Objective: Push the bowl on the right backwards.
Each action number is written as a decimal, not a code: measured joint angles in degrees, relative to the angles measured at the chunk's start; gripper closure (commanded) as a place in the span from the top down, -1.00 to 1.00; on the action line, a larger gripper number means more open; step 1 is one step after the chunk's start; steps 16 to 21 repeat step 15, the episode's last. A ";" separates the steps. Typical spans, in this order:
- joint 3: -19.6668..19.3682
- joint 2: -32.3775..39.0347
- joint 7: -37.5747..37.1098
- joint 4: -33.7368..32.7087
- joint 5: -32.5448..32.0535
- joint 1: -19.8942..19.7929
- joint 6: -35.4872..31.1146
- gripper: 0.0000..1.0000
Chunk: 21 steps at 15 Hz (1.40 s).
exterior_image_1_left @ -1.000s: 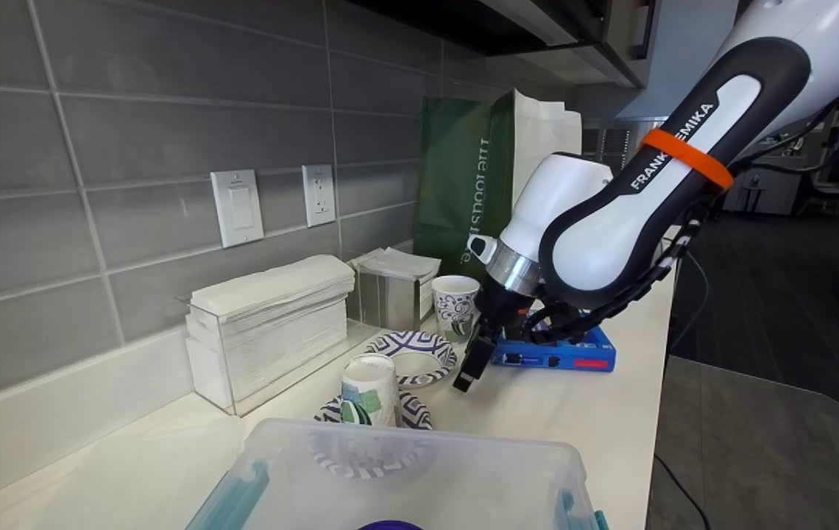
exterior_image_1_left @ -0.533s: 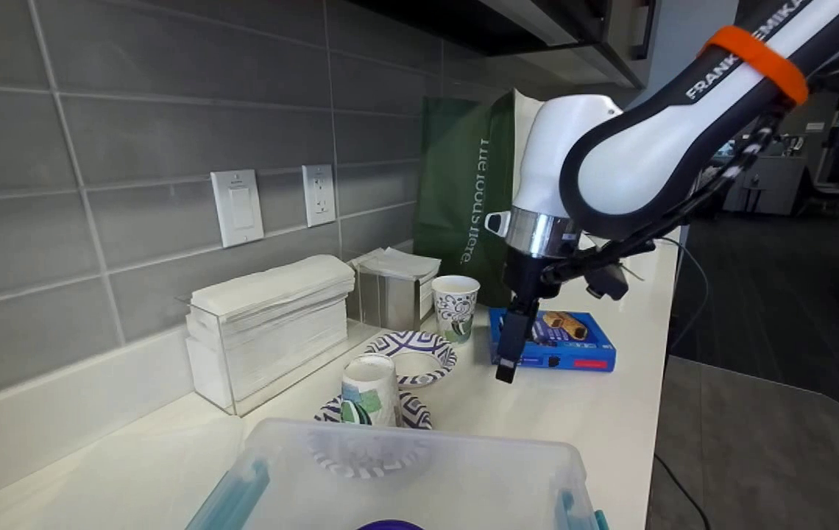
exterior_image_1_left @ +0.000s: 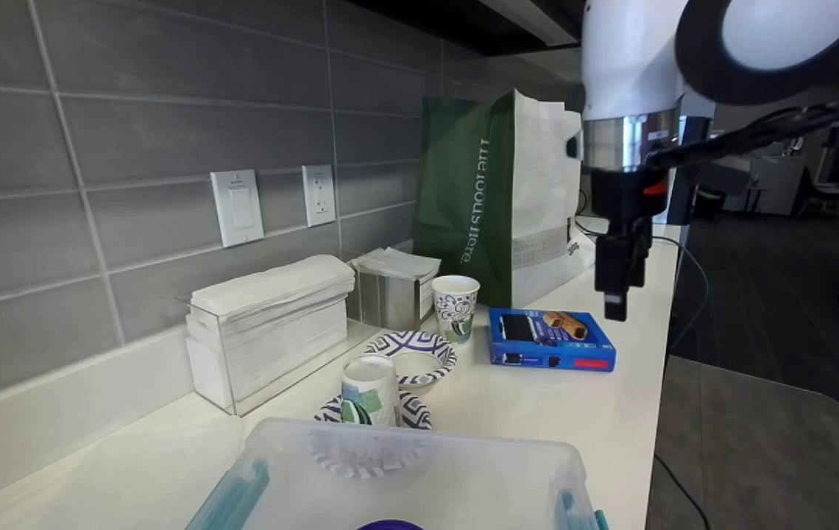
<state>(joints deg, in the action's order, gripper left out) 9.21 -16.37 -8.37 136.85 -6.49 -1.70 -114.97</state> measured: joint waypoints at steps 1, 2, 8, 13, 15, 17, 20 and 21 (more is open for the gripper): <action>0.00 -2.64 -1.38 -0.09 -0.10 0.32 3.35 1.00; 0.00 -5.14 -2.27 -0.30 -0.10 0.65 6.13 1.00; -0.29 -16.15 -2.34 -2.79 -0.95 1.60 12.23 1.00; -0.59 -17.12 -1.44 -2.94 -1.24 1.75 12.24 1.00; -0.60 -17.10 -1.42 -2.93 -1.26 1.75 12.24 1.00; -0.60 -17.10 -1.42 -2.93 -1.26 1.75 12.24 1.00; -0.60 -17.10 -1.42 -2.93 -1.26 1.75 12.24 1.00; -0.60 -17.10 -1.42 -2.93 -1.26 1.75 12.24 1.00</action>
